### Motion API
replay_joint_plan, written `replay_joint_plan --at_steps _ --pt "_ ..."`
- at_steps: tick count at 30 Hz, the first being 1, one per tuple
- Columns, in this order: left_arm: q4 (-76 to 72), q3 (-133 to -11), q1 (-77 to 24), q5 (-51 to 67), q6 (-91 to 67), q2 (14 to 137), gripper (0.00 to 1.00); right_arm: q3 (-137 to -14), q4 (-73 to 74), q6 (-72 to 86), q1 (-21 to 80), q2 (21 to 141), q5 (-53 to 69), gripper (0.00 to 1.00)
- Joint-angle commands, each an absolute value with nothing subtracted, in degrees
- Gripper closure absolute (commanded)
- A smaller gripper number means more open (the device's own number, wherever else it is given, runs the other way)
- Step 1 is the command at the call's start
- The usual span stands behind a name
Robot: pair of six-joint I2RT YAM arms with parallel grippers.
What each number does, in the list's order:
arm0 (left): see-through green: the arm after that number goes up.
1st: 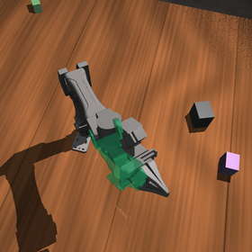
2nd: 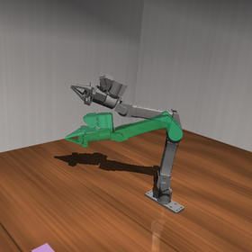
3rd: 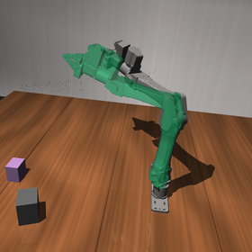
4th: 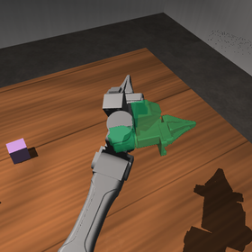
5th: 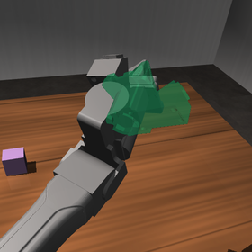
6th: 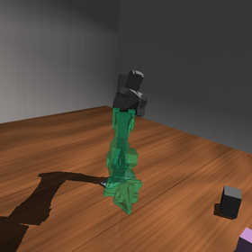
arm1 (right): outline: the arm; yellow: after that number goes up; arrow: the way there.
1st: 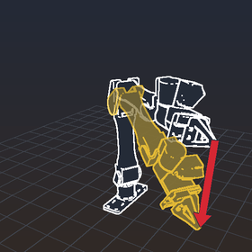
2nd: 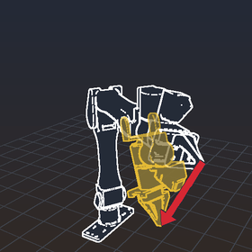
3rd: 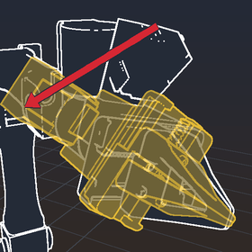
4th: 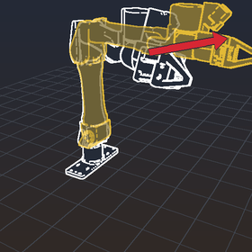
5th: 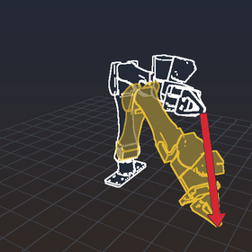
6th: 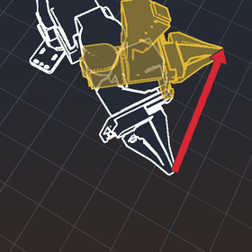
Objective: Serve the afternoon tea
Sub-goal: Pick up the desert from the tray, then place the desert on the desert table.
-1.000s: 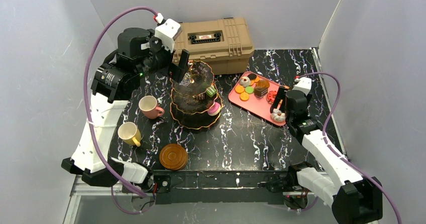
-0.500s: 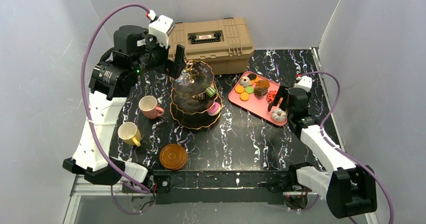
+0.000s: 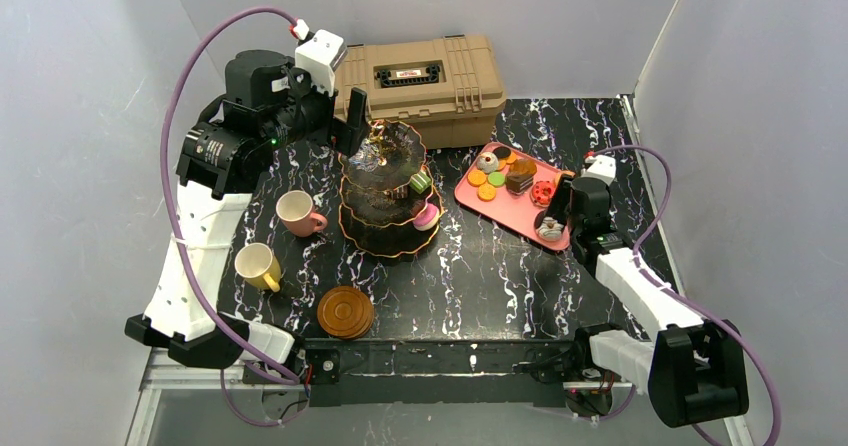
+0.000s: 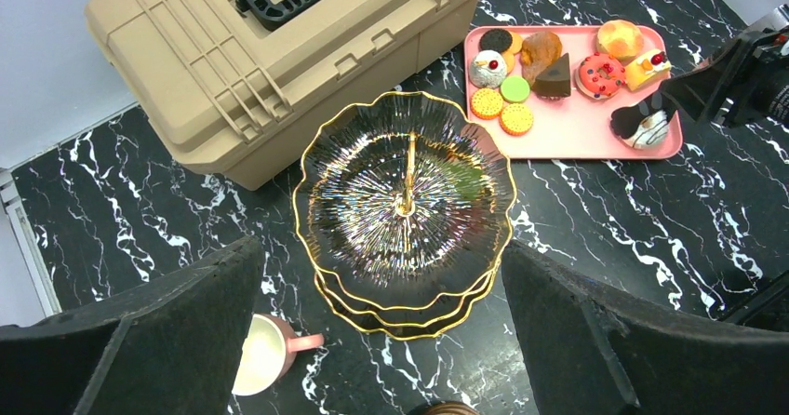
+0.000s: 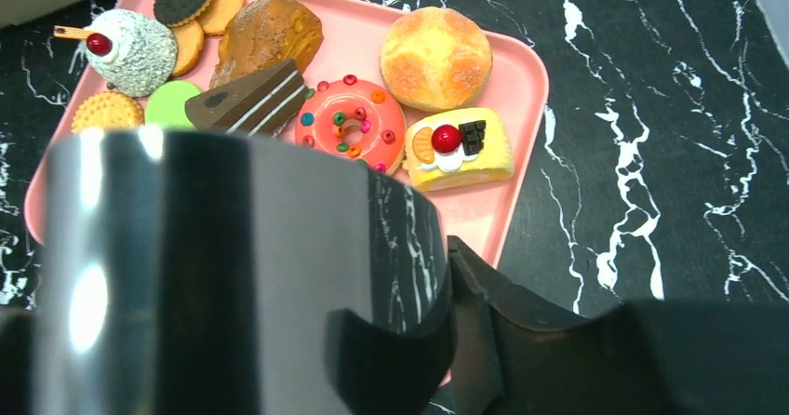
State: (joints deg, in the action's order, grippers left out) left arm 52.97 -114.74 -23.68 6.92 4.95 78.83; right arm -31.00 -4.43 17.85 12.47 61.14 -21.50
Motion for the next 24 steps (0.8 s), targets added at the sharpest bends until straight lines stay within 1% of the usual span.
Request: replay_joint_plan --at_steps 1,3,6,9,14,16,19,24 --pt "53.4 -114.9 -23.3 7.8 4.4 78.2 0.02 -32.1 -5.2 16.8 12.3 59.3 -19.1 0.51" --pt "53.4 -115.0 -23.2 7.7 4.4 78.2 0.02 -34.1 -4.1 16.8 12.3 58.7 -17.7 0.57" --pt "53.9 -115.4 -22.9 7.4 4.3 78.7 0.02 -37.6 -1.9 18.1 12.5 57.2 -14.0 0.63" --pt "54.1 -115.5 -22.3 7.4 4.1 79.1 0.02 -40.1 -0.4 20.8 13.7 55.1 -11.0 0.64" --pt "54.6 -116.0 -20.9 9.4 3.4 80.2 0.02 -42.6 -0.1 25.4 19.6 52.8 -10.5 0.65" --pt "55.0 -116.3 -20.7 10.0 3.3 80.6 0.02 -42.8 -0.6 27.5 22.8 53.0 -10.9 0.65" --pt "55.5 -116.7 -20.6 10.6 3.2 80.7 0.02 -43.7 -2.1 28.9 30.2 55.0 -14.6 0.65" --pt "55.8 -117.0 -20.5 10.7 3.2 80.4 0.02 -45.8 -6.0 29.8 42.8 61.3 -20.3 0.65"
